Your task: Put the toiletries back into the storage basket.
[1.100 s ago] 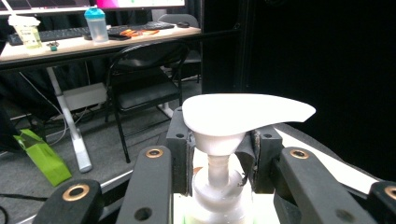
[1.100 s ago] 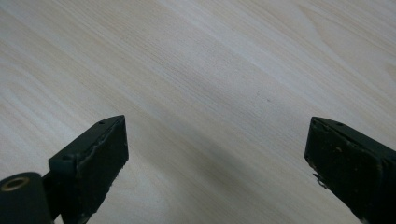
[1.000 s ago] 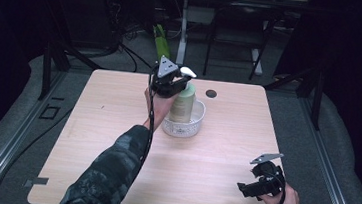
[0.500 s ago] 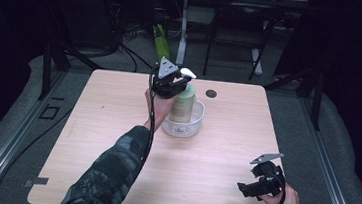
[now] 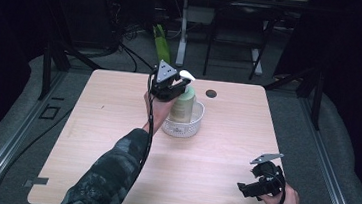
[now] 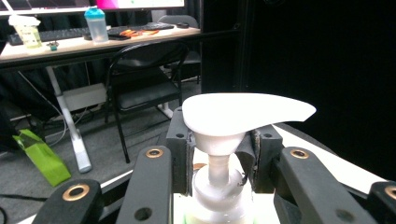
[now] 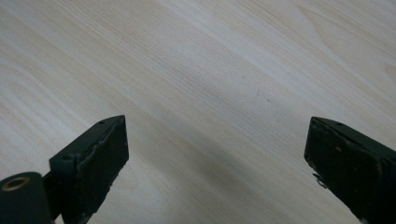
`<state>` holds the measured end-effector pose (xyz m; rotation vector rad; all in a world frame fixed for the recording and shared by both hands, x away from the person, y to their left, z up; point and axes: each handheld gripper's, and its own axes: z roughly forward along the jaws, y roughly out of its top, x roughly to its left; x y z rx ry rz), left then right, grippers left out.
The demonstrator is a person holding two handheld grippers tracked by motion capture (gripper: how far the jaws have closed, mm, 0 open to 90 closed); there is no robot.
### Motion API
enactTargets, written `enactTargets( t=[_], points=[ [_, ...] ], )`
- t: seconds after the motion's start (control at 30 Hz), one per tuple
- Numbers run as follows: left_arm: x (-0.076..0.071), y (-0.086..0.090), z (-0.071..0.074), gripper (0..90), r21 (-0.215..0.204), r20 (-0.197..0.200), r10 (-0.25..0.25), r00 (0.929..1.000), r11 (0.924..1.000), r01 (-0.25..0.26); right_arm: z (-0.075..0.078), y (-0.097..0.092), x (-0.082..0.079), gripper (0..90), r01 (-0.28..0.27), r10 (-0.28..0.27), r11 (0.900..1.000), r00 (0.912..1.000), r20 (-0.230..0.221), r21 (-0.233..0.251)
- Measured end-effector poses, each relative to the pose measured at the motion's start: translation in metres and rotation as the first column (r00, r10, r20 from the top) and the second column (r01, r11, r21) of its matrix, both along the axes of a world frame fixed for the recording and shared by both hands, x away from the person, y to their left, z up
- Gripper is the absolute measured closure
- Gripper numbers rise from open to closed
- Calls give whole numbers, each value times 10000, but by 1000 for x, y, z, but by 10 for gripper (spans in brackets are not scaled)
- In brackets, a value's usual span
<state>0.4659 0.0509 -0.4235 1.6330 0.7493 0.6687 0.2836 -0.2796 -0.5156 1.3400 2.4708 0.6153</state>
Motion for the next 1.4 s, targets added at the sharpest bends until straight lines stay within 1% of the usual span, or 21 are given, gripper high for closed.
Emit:
enactTargets(
  t=[0.1,0.3,0.43,0.5,0.57,0.7,0.8,0.87,0.93,1.03,1.1,1.2,1.3,1.37,1.4],
  points=[
    [-4,1,-1,675,36,115,-49,9999,10000,48,0,1,0,59,15,-15,10000,10000,-18,47],
    [-10,5,1,672,240,-57,-38,10000,9997,39,0,1,0,60,29,-29,10000,10000,-14,31],
    [-10,6,2,671,262,-181,-60,9998,9996,65,0,2,0,60,51,-51,10000,10000,-31,27],
    [-11,5,2,669,286,-163,-17,9999,9996,21,0,2,0,60,56,-56,10000,10000,-16,24],
    [-11,5,3,658,256,-173,15,9998,9997,-10,0,2,0,59,51,-51,10000,10000,-25,26],
    [-12,6,4,618,330,-238,44,9997,9994,-36,0,1,0,59,32,-32,10000,10000,-16,29],
    [-11,7,7,534,270,-580,28,9983,9996,-12,0,1,0,59,27,-27,10000,10000,-25,35],
    [-11,8,10,468,337,-831,-42,9965,9994,70,0,1,0,60,42,-42,10000,10000,-29,35],
    [-12,8,13,401,489,-957,-40,9954,9988,87,-1,2,0,60,36,-36,10000,10000,-31,13],
    [-14,11,15,297,494,-1235,-41,9923,9987,103,0,2,0,60,6,-6,10000,10000,-6,-26],
    [-16,13,18,226,507,-1351,18,9908,9987,51,-1,2,0,60,28,-28,10000,10000,-33,-31],
    [-19,16,22,164,536,-1573,-72,9875,9984,159,-1,2,0,59,24,-24,10000,10000,-64,-1],
    [-24,21,28,152,565,-1759,-262,9841,9977,367,-1,2,0,59,6,-6,10000,10000,-50,-37],
    [-27,22,32,143,710,-1950,-408,9800,9959,556,-1,2,0,60,7,-8,10000,10000,-52,-33],
    [-29,23,33,130,861,-2028,-457,9782,9942,643,-1,3,0,59,-5,5,10000,10000,-74,7]
  ],
)
